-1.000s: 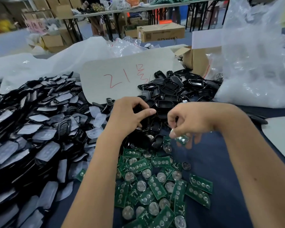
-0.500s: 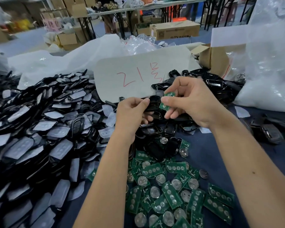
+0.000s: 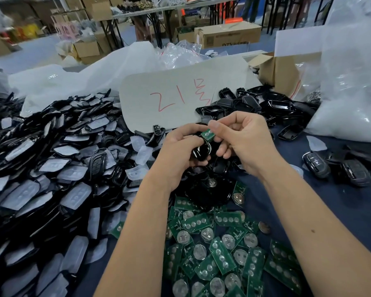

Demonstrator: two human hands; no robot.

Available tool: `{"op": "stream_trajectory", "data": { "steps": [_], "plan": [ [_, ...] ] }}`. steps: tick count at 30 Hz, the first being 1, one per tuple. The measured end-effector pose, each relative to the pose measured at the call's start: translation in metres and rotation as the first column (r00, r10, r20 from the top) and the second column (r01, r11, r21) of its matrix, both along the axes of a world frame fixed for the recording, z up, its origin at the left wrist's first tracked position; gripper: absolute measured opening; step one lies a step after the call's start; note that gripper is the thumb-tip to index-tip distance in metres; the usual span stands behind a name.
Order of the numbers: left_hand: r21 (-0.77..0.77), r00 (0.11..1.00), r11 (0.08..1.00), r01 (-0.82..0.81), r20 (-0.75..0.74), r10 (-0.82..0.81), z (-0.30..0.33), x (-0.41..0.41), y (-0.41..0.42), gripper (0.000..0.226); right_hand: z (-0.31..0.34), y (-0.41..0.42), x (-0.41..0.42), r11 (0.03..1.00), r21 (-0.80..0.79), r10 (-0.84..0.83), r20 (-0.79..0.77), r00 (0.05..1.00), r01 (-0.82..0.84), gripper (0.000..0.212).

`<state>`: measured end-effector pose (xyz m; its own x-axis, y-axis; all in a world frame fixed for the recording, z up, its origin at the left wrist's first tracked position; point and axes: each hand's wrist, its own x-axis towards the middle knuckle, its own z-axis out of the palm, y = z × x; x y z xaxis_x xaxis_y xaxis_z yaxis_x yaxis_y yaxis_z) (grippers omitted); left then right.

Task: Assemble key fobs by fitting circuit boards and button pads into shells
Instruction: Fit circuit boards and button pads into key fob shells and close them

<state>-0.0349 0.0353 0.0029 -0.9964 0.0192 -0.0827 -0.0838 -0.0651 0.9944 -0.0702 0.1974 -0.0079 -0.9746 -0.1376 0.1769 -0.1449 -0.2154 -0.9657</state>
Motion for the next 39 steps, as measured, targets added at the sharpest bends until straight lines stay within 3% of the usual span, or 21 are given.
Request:
{"op": "stream_trajectory", "data": {
  "steps": [6,8,14,20,30,36,39],
  "plan": [
    [-0.058,0.977,0.98,-0.189,0.092,0.194,-0.007,-0.005,-0.007,0.009,0.0,-0.001,-0.001,0.988,-0.035,-0.154,-0.033,0.987,0.153,0.03],
    [-0.054,0.959,0.967,-0.25,0.126,0.255,-0.01,-0.007,-0.006,0.01,0.0,-0.002,0.0,0.983,-0.043,-0.183,-0.053,0.982,0.18,0.029],
    [0.135,0.945,0.947,-0.292,0.192,0.264,-0.007,-0.009,-0.003,0.011,-0.002,-0.008,0.001,0.987,-0.056,-0.156,-0.052,0.986,0.153,0.018],
    [0.181,0.942,0.932,-0.314,0.183,0.282,-0.008,-0.012,0.0,0.011,-0.008,-0.011,0.0,0.979,0.156,-0.122,-0.084,0.989,0.134,0.013],
    [0.119,0.939,0.942,-0.315,0.183,0.291,-0.011,-0.009,-0.001,0.013,-0.007,-0.009,0.001,0.861,0.455,-0.159,-0.184,0.97,0.227,0.014],
    [0.025,0.945,0.945,-0.325,0.046,0.324,-0.013,-0.006,0.006,0.01,-0.006,-0.009,0.002,0.802,0.537,-0.164,-0.221,0.961,0.26,0.018],
    [0.003,0.941,0.941,-0.338,0.02,0.338,-0.014,-0.005,0.006,0.011,-0.005,-0.005,0.001,0.829,0.53,-0.108,-0.159,0.981,0.177,0.021]
  ]
}}
